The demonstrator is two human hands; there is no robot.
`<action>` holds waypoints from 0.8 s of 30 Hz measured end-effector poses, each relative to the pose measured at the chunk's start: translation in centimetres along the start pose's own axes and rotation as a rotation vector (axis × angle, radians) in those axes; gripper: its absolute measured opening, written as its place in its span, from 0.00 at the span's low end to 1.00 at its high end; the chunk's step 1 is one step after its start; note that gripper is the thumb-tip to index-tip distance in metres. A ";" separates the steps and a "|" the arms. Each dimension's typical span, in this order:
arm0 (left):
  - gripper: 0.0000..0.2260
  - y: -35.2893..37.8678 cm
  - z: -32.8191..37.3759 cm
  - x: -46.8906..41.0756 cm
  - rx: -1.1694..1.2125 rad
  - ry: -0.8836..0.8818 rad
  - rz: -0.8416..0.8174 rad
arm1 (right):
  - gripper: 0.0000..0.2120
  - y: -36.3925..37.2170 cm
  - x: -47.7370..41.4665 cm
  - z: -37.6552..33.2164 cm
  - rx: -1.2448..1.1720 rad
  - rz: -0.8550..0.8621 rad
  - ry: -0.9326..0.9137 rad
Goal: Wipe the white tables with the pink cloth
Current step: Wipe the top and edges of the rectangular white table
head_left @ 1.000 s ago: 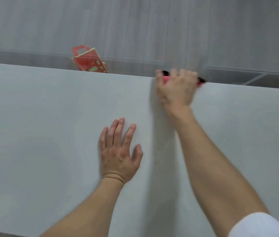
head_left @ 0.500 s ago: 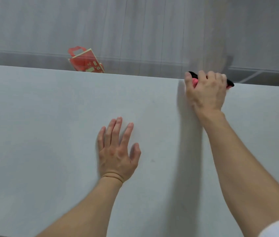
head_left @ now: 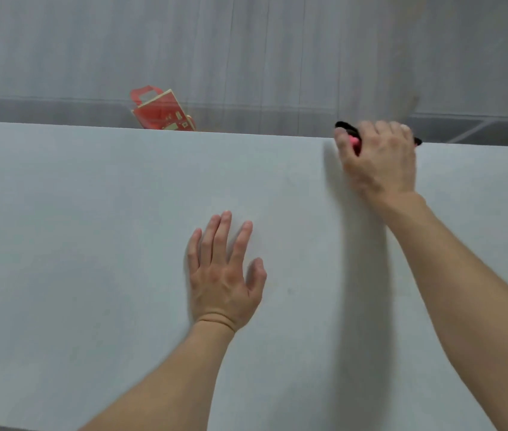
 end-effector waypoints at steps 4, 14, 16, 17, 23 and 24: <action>0.28 0.1 0.0 0.0 0.000 -0.008 -0.008 | 0.36 -0.4 0.2 -0.8 0.108 -0.062 0.066; 0.27 -0.1 -0.1 0.0 -0.002 0.002 0.011 | 0.32 2.5 -0.5 -18.8 -0.095 -0.191 -0.320; 0.28 -0.1 -0.1 0.1 -0.035 -0.008 -0.003 | 0.32 1.5 -0.7 -9.9 -0.053 -0.125 -0.230; 0.28 -0.1 -0.1 0.1 -0.045 -0.005 -0.013 | 0.33 0.7 -0.6 -5.1 -0.012 -0.107 -0.176; 0.28 0.0 -0.1 0.0 -0.031 -0.004 -0.015 | 0.39 -1.1 0.4 1.5 0.132 -0.119 0.050; 0.28 -0.1 0.0 0.0 -0.022 -0.002 -0.006 | 0.39 -0.3 0.2 -2.4 0.100 -0.143 0.007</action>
Point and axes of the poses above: each hand's wrist, its own x-axis away from the middle knuckle, its own y-axis out of the palm, z = x × y, the point moved 7 cm from there along -x, towards the middle knuckle, and after that the axes turned 4 degrees about -y, right-handed, at the moved point
